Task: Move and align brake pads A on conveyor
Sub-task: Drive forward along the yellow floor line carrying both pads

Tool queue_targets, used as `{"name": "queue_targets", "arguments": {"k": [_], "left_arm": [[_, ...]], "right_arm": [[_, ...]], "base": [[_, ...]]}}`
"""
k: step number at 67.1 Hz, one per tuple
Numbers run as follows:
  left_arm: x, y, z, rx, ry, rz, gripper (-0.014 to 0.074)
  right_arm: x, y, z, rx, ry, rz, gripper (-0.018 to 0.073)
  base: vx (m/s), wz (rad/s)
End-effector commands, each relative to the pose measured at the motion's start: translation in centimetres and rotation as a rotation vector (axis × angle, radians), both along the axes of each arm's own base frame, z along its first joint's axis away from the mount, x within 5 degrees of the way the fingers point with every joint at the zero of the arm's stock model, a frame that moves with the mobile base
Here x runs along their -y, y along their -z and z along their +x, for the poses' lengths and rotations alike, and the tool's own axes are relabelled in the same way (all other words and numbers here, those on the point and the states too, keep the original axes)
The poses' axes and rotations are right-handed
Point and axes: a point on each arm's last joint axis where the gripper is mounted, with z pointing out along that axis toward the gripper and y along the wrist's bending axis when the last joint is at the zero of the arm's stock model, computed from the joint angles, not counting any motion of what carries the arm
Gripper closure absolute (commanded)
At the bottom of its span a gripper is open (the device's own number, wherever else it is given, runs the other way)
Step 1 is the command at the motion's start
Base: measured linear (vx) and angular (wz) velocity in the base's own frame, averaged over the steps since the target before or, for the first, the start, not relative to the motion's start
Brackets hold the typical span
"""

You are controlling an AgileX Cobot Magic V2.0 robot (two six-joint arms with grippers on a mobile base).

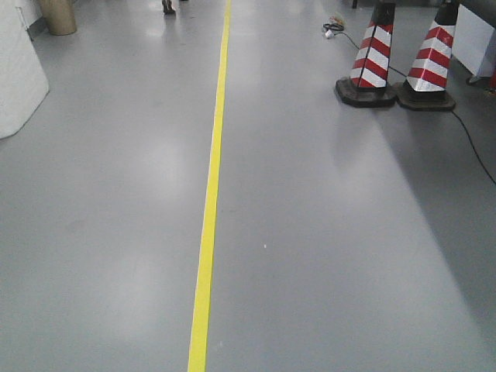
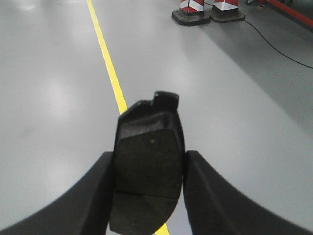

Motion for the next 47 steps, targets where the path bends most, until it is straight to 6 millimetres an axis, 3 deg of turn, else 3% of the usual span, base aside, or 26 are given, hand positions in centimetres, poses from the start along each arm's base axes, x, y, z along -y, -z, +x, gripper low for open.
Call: {"name": "queue_targets", "arguments": {"k": [1, 47], "left_arm": [[0.14, -1.49, 0.24, 0.097, 0.009, -0.029, 0.0603], [0.14, -1.49, 0.24, 0.097, 0.009, -0.029, 0.0603]], "right_arm": [[0.04, -1.79, 0.31, 0.12, 0.003, -0.004, 0.0566], [0.04, -1.79, 0.31, 0.12, 0.003, -0.004, 0.0566]], "base": [[0.79, -0.04], [0.81, 0.0]]}}
